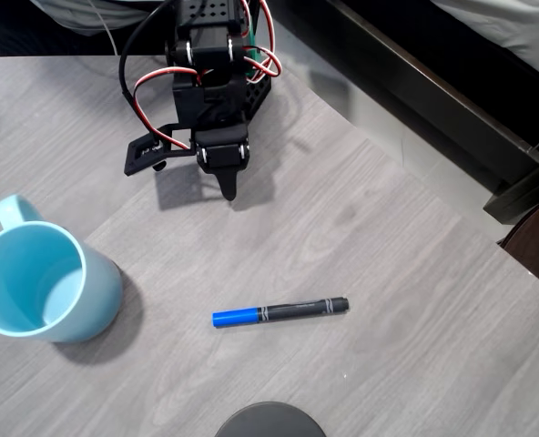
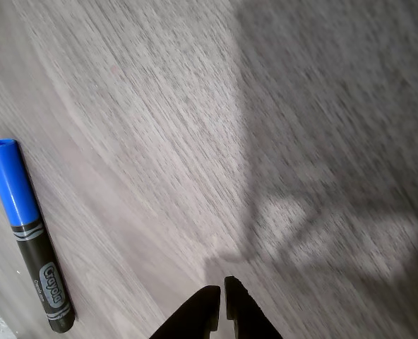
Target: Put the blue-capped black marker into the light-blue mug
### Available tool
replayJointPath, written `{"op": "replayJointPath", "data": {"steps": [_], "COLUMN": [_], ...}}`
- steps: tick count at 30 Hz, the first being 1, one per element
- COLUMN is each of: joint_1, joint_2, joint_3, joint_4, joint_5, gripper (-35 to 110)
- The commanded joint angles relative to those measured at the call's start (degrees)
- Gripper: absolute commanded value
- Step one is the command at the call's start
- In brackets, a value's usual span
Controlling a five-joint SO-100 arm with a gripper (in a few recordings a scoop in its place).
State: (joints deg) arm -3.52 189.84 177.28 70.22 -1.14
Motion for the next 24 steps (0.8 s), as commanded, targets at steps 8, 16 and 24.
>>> {"op": "replayJointPath", "data": {"steps": [8, 16, 24], "joint_1": [0.2, -0.4, -6.7], "joint_2": [1.4, 1.4, 0.4], "joint_3": [0.2, 0.2, -13.0], "joint_4": [0.6, -0.6, -4.5], "joint_5": [-0.2, -1.8, -6.6], "gripper": [0, 0, 0]}}
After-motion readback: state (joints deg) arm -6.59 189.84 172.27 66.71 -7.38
